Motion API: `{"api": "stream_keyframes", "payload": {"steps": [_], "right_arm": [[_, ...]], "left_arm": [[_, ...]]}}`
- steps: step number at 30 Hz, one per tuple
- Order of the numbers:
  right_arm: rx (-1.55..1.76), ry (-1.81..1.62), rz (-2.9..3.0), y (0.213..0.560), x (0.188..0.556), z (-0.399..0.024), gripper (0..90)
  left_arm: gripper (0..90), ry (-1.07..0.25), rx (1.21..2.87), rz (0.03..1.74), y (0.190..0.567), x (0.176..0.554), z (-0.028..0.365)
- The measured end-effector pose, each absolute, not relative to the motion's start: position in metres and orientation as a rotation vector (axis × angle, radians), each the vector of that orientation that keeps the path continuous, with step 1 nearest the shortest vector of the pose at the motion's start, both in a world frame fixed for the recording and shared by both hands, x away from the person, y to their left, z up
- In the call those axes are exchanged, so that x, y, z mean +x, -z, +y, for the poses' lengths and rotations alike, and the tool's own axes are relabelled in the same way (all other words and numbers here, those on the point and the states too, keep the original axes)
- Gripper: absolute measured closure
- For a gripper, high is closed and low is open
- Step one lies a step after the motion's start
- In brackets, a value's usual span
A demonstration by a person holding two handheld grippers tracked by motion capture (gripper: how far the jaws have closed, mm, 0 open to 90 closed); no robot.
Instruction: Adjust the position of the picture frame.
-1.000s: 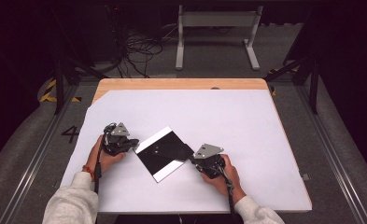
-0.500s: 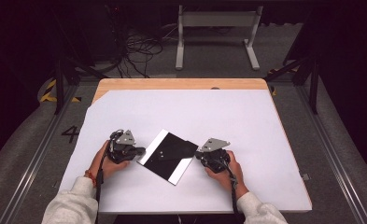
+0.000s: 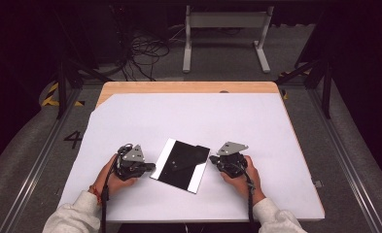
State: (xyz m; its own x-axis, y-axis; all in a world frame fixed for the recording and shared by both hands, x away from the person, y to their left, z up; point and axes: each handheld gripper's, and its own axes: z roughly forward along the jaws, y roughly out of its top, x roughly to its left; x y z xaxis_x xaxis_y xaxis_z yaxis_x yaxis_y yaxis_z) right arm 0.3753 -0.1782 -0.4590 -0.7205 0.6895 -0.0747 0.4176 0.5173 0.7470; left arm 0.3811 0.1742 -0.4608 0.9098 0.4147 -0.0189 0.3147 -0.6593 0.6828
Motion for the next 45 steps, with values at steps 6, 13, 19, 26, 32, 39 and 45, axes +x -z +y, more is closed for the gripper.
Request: {"api": "stream_keyframes", "payload": {"steps": [6, 13, 19, 26, 32, 39, 45], "right_arm": [[0.892, -1.068, 2.427, 0.454, 0.362, -0.183, 90.0], [0.885, -1.057, 2.457, 0.455, 0.352, -0.188, 90.0], [0.901, -1.044, 2.463, 0.457, 0.354, -0.189, 90.0], [0.936, -1.059, 2.438, 0.458, 0.363, -0.192, 90.0], [0.962, -1.055, 2.427, 0.458, 0.37, -0.196, 90.0], [1.001, -1.071, 2.432, 0.457, 0.382, -0.203, 90.0], [0.998, -1.073, 2.425, 0.457, 0.393, -0.204, 90.0]], "left_arm": [[90.0, -0.146, 2.34, 0.466, 0.462, 0.371, 0.171], [90.0, -0.102, 2.344, 0.385, 0.462, 0.355, 0.161], [89.9, -0.095, 2.341, 0.361, 0.463, 0.349, 0.153], [89.9, -0.101, 2.341, 0.342, 0.463, 0.347, 0.146], [89.7, -0.084, 2.33, 0.325, 0.465, 0.346, 0.137], [89.7, -0.091, 2.334, 0.299, 0.464, 0.345, 0.126], [89.8, -0.077, 2.331, 0.285, 0.465, 0.345, 0.122]]}}
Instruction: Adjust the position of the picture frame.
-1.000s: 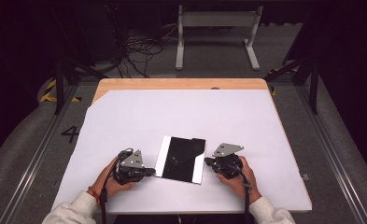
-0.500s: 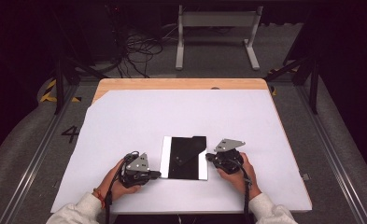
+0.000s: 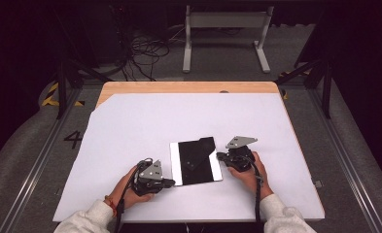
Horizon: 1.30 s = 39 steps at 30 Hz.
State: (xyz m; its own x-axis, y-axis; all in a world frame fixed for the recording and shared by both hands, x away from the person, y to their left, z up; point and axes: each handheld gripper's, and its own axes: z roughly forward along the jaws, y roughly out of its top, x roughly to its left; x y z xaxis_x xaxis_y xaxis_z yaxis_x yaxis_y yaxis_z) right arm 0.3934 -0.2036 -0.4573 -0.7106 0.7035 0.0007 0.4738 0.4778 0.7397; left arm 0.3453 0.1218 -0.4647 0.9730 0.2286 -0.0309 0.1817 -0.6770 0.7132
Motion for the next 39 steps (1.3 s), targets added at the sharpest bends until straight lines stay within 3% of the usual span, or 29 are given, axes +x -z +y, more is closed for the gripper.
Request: {"api": "stream_keyframes", "payload": {"steps": [12, 20, 30, 39], "right_arm": [[1.024, -1.051, 2.379, 0.457, 0.396, -0.21, 90.0], [0.985, -1.077, 2.344, 0.449, 0.37, -0.23, 90.0], [0.917, -1.102, 2.396, 0.449, 0.329, -0.232, 90.0], [0.919, -1.067, 2.407, 0.459, 0.324, -0.224, 90.0]], "left_arm": [[89.7, -0.112, 2.336, 0.258, 0.465, 0.34, 0.099], [87.2, -0.157, 2.313, 0.243, 0.454, 0.345, 0.1], [85.8, -0.275, 2.243, 0.371, 0.446, 0.382, 0.125], [87.0, -0.335, 2.233, 0.488, 0.451, 0.415, 0.135]]}}
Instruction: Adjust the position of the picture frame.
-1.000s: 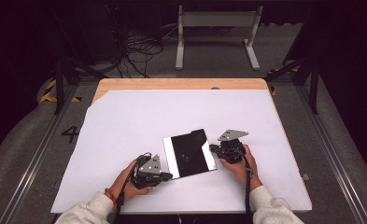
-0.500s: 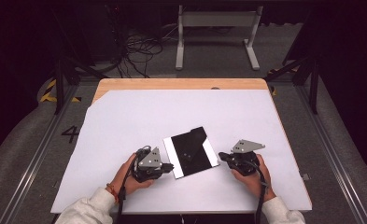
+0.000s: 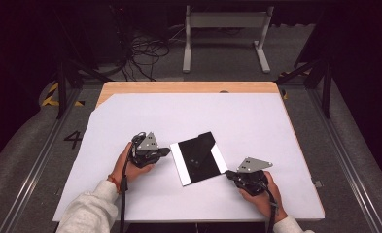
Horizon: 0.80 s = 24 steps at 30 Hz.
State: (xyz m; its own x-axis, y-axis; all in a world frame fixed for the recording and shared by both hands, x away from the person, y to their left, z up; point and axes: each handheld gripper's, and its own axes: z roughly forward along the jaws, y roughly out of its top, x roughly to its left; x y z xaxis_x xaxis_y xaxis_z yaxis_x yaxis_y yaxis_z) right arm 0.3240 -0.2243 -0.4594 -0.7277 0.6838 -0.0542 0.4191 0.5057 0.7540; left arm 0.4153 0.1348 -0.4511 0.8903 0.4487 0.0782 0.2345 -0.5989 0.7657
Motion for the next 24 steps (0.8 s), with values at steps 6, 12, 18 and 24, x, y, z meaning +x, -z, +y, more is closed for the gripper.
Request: {"api": "stream_keyframes", "payload": {"steps": [6, 12, 18, 24], "right_arm": [[0.926, -1.041, 2.389, 0.459, 0.326, -0.222, 90.0], [0.946, -1.035, 2.384, 0.459, 0.331, -0.222, 90.0], [0.951, -1.02, 2.378, 0.459, 0.334, -0.222, 90.0], [0.966, -1.008, 2.355, 0.459, 0.342, -0.225, 90.0]], "left_arm": [[87.0, -0.361, 2.231, 0.591, 0.456, 0.441, 0.129], [88.2, -0.376, 2.273, 0.606, 0.464, 0.454, 0.12], [89.9, -0.281, 2.268, 0.63, 0.463, 0.459, 0.125], [88.8, -0.158, 2.278, 0.562, 0.462, 0.457, 0.129]]}}
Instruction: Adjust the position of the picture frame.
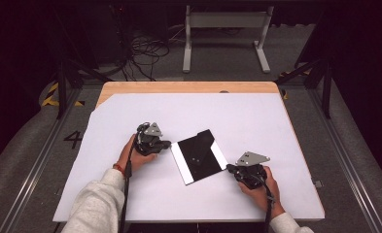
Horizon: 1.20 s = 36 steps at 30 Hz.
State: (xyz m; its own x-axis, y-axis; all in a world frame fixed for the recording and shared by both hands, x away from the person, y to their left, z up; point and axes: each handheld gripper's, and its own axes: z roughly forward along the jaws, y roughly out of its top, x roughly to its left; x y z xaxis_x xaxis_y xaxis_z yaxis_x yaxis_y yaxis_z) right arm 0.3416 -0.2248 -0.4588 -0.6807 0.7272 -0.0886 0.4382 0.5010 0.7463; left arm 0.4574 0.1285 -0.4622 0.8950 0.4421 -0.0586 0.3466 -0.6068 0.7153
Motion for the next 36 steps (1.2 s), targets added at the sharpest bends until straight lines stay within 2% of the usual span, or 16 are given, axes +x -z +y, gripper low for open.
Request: {"api": "stream_keyframes", "payload": {"steps": [5, 10, 23, 29, 36], "right_arm": [[0.98, -1.007, 2.348, 0.459, 0.348, -0.226, 90.0], [0.978, -0.999, 2.342, 0.459, 0.348, -0.226, 90.0], [1.011, -0.998, 2.327, 0.459, 0.359, -0.225, 90.0], [1.061, -1.001, 2.303, 0.458, 0.371, -0.228, 90.0], [1.085, -1.033, 2.318, 0.458, 0.383, -0.232, 90.0]], "left_arm": [[87.3, -0.28, 2.322, 0.561, 0.458, 0.452, 0.122], [89.6, -0.368, 2.274, 0.617, 0.457, 0.459, 0.125], [90.0, -0.3, 2.291, 0.587, 0.462, 0.463, 0.126], [90.0, -0.206, 2.3, 0.494, 0.463, 0.455, 0.128], [90.0, -0.177, 2.304, 0.468, 0.463, 0.441, 0.128]]}}
